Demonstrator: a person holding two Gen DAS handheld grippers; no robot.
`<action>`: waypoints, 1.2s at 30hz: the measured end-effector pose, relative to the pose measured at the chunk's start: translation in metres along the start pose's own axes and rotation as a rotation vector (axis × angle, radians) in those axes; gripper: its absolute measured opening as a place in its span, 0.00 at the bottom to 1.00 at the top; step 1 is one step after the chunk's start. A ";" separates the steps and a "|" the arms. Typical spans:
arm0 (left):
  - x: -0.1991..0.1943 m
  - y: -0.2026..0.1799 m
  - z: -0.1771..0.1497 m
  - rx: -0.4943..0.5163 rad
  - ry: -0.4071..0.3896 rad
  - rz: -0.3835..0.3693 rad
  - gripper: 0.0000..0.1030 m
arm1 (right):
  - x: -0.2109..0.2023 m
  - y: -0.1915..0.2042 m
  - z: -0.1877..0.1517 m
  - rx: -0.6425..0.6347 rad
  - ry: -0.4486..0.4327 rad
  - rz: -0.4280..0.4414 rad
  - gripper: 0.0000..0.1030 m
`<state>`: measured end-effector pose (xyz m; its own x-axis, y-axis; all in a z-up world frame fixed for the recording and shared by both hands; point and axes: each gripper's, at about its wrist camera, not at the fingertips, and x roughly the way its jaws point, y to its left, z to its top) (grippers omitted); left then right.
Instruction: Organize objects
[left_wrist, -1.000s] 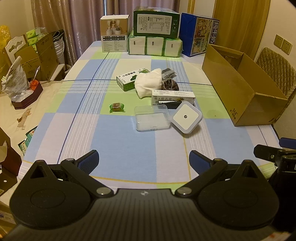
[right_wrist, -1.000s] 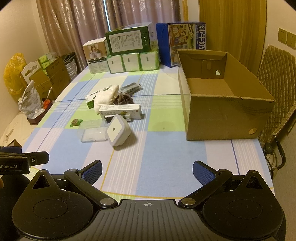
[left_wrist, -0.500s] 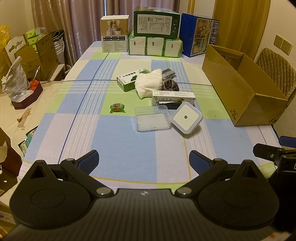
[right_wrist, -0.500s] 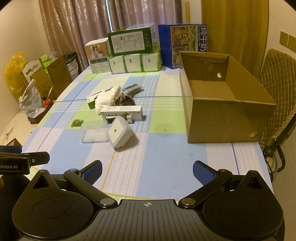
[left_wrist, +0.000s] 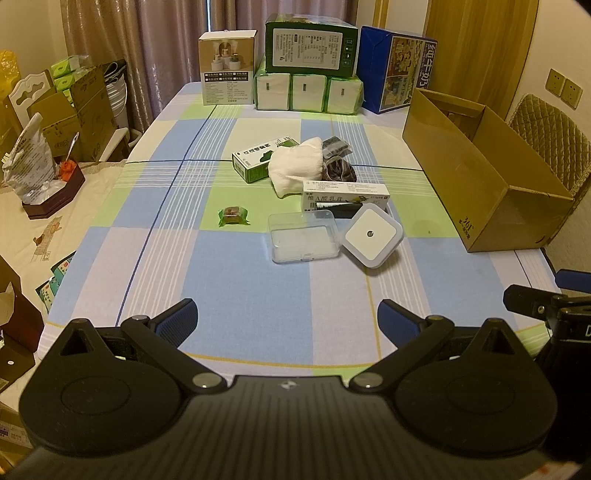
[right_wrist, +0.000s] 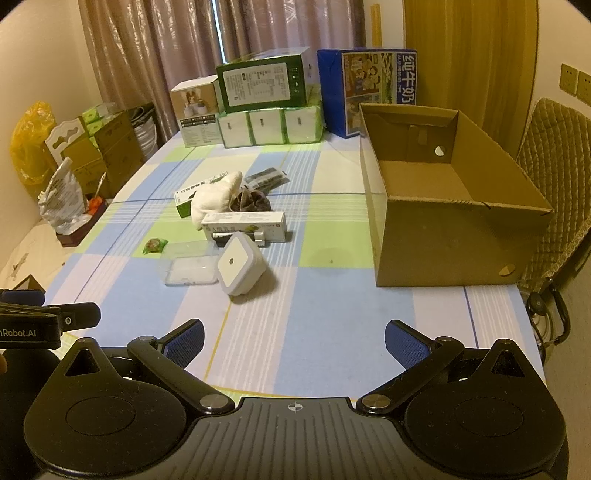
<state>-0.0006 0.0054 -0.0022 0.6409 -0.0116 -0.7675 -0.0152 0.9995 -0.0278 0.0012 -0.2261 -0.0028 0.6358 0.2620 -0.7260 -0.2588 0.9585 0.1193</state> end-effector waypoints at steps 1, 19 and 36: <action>0.000 0.000 0.000 0.000 -0.001 0.000 0.99 | 0.000 0.000 0.000 0.000 0.000 0.000 0.98; 0.003 -0.002 -0.002 -0.002 0.009 -0.007 0.99 | 0.002 -0.001 -0.002 0.003 0.004 0.002 0.98; 0.012 0.005 -0.001 -0.028 0.038 -0.040 0.99 | 0.012 -0.001 -0.002 0.000 0.014 0.017 0.98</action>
<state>0.0062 0.0101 -0.0119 0.6120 -0.0533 -0.7891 -0.0117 0.9970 -0.0764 0.0075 -0.2238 -0.0128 0.6211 0.2770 -0.7331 -0.2696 0.9539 0.1321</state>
